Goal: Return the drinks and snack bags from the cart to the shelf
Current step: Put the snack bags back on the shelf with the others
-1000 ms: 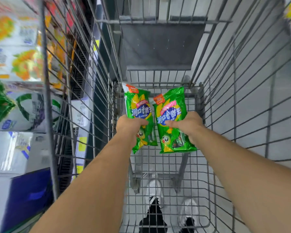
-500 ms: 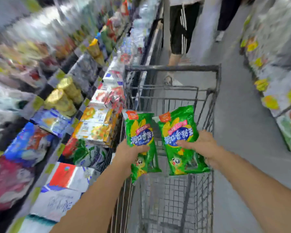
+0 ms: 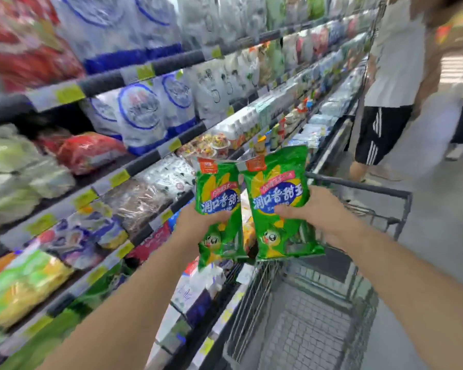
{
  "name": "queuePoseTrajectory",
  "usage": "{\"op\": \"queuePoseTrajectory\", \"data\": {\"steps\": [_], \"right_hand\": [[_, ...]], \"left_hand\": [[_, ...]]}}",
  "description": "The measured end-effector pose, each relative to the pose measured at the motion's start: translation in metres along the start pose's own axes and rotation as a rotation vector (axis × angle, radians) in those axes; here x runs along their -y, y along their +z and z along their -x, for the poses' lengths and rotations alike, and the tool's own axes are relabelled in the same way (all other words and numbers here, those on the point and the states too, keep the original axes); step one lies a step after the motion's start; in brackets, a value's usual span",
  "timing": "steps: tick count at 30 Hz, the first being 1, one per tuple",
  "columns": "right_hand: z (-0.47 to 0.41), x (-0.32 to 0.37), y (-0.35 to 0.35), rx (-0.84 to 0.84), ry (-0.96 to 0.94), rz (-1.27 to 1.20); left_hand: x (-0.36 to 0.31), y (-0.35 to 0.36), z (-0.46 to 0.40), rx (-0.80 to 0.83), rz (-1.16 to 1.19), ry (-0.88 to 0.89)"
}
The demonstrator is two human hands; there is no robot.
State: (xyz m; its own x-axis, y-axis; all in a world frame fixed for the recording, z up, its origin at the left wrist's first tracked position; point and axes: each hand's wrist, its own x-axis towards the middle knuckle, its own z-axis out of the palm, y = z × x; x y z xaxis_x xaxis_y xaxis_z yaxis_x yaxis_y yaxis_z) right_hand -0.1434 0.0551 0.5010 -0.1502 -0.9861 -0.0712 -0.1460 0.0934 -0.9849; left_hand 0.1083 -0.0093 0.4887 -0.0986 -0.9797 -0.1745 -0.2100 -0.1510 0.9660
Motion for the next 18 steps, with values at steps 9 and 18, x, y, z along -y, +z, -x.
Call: {"op": "queuePoseTrajectory", "data": {"steps": [9, 18], "right_hand": [[0.038, 0.07, 0.17, 0.314, -0.125, 0.07], [0.14, 0.116, 0.404, 0.683, -0.198, 0.061]], "left_hand": [[0.021, -0.186, 0.113, -0.377, 0.087, 0.026], [0.081, -0.38, 0.275, -0.692, 0.136, 0.053]]}}
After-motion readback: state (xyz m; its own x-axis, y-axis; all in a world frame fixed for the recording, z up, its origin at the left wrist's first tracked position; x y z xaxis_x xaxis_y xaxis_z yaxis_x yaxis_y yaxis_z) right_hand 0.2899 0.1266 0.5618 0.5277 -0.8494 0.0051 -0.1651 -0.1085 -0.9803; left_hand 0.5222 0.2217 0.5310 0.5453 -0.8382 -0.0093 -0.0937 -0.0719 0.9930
